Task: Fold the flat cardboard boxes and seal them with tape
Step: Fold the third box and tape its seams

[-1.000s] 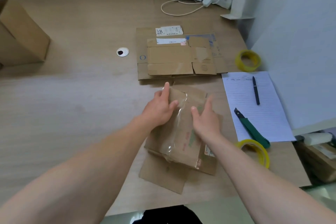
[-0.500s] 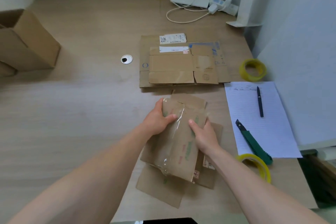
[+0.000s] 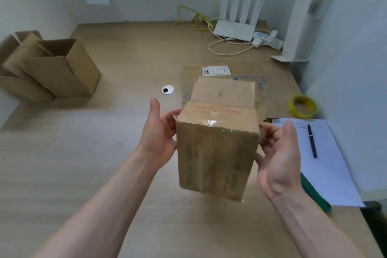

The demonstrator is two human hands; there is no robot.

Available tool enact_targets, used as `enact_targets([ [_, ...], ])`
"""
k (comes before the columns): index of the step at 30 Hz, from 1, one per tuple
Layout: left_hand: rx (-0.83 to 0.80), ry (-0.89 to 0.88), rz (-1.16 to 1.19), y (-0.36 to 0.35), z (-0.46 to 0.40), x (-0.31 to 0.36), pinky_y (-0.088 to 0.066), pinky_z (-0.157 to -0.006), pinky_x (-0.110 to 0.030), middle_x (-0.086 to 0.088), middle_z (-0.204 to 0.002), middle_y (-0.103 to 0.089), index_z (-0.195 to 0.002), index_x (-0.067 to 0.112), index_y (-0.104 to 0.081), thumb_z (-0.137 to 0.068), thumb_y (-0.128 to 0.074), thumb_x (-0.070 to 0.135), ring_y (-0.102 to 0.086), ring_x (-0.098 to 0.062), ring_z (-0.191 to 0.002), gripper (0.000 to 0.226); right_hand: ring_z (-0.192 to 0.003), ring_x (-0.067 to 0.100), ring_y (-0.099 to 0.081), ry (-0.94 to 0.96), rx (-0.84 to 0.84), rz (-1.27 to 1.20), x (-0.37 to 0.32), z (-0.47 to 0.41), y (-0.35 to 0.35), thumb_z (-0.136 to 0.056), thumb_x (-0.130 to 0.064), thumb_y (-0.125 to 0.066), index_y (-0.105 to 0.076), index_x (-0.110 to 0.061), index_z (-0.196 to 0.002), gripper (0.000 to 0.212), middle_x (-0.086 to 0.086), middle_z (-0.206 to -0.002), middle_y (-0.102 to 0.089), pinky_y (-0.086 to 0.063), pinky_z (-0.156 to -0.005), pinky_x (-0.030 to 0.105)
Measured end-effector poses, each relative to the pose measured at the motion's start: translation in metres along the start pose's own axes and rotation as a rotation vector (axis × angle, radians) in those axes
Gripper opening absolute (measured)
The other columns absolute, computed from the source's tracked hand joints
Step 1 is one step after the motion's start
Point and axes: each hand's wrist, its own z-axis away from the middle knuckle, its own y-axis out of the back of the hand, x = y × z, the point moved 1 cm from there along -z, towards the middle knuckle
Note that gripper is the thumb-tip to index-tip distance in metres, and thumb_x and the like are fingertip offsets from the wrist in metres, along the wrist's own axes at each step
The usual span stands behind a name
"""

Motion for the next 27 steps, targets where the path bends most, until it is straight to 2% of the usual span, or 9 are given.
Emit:
enact_targets([
  [3,-0.083,-0.077,0.038,0.011,0.002,0.030,-0.046,-0.098,-0.052,-0.027,-0.127,-0.058,-0.129,0.006,-0.058,-0.088,-0.029,0.077,-0.056,-0.045,-0.118,0.088,-0.078,0.015,-0.062,0.082,-0.015,-0.169,-0.011,0.000,-0.025,-0.093,-0.062,-0.036,-0.059,-0.015,-0.101,0.053,0.002,-0.077,-0.066,-0.044,-0.074,0.035],
  [6,0.009,-0.075,-0.117,0.038,0.000,0.028,-0.052,-0.069,-0.035,-0.011,-0.075,-0.066,-0.119,0.011,-0.061,-0.086,-0.040,0.074,-0.066,-0.025,-0.075,0.073,-0.062,0.020,-0.053,-0.006,0.011,-0.102,0.012,0.006,-0.049,-0.093,-0.063,-0.042,-0.056,-0.010,-0.107,0.056,0.007,-0.063,-0.054,-0.042,-0.065,0.034],
  [8,0.041,-0.096,-0.233,0.063,-0.003,0.010,-0.043,-0.071,-0.032,-0.003,-0.062,-0.055,-0.113,0.007,-0.060,-0.091,-0.047,0.062,-0.055,-0.019,-0.065,0.061,-0.059,0.018,-0.047,-0.090,0.051,-0.013,0.043,0.014,-0.062,-0.082,-0.064,-0.054,-0.055,-0.011,-0.102,0.057,0.004,-0.060,-0.048,-0.037,-0.060,0.032],
  [10,0.041,-0.099,-0.424,0.094,-0.005,-0.014,-0.044,-0.075,-0.031,-0.003,-0.070,-0.057,-0.115,0.004,-0.060,-0.090,-0.058,0.052,-0.055,-0.019,-0.070,0.054,-0.063,0.018,-0.048,-0.154,0.048,0.116,0.078,0.025,-0.073,-0.074,-0.064,-0.067,-0.057,-0.012,-0.098,0.059,0.002,-0.061,-0.051,-0.037,-0.061,0.033],
  [14,-0.010,-0.165,-1.040,0.143,-0.003,-0.043,-0.047,-0.081,-0.019,0.006,-0.111,-0.049,-0.128,0.030,-0.047,-0.070,-0.076,0.059,-0.054,-0.008,-0.100,0.072,-0.078,0.013,-0.062,-0.201,0.082,0.465,0.141,0.044,-0.085,-0.069,-0.038,-0.085,-0.061,-0.013,-0.109,0.054,0.001,-0.089,-0.065,-0.050,-0.070,0.028],
  [19,0.016,-0.294,-1.524,0.158,0.013,-0.057,-0.047,-0.090,-0.034,0.007,-0.133,-0.020,-0.137,0.032,-0.024,-0.056,-0.076,0.066,-0.026,-0.019,-0.122,0.102,-0.091,0.009,-0.063,-0.201,0.143,0.662,0.164,0.051,-0.106,-0.072,-0.026,-0.083,-0.056,-0.025,-0.115,0.050,-0.007,-0.101,-0.064,-0.052,-0.073,0.031],
  [22,-0.025,-0.180,-1.582,0.165,0.017,-0.059,-0.047,-0.084,-0.035,0.004,-0.143,-0.009,-0.140,0.027,-0.018,-0.063,-0.074,0.046,-0.031,-0.028,-0.123,0.097,-0.096,0.025,-0.064,-0.234,0.164,0.653,0.161,0.049,-0.114,-0.082,-0.013,-0.068,-0.062,-0.012,-0.118,0.036,0.009,-0.107,-0.068,-0.054,-0.090,0.047],
  [24,-0.045,-0.171,-1.470,0.173,0.017,-0.048,-0.042,-0.083,-0.029,0.006,-0.144,-0.013,-0.140,0.024,-0.023,-0.069,-0.069,0.037,-0.038,-0.026,-0.123,0.086,-0.083,0.032,-0.067,-0.232,0.153,0.577,0.155,0.051,-0.118,-0.086,-0.008,-0.059,-0.067,-0.003,-0.103,0.019,0.023,-0.095,-0.069,-0.055,-0.074,0.047],
  [27,0.008,-0.085,-1.118,0.203,0.015,-0.014,-0.044,-0.086,-0.026,0.006,-0.133,-0.043,-0.132,0.021,-0.047,-0.075,-0.065,0.025,-0.054,-0.018,-0.112,0.060,-0.068,0.024,-0.066,-0.264,0.146,0.491,0.151,0.058,-0.128,-0.094,-0.011,-0.055,-0.068,-0.006,-0.093,0.014,0.021,-0.082,-0.069,-0.051,-0.056,0.033],
])
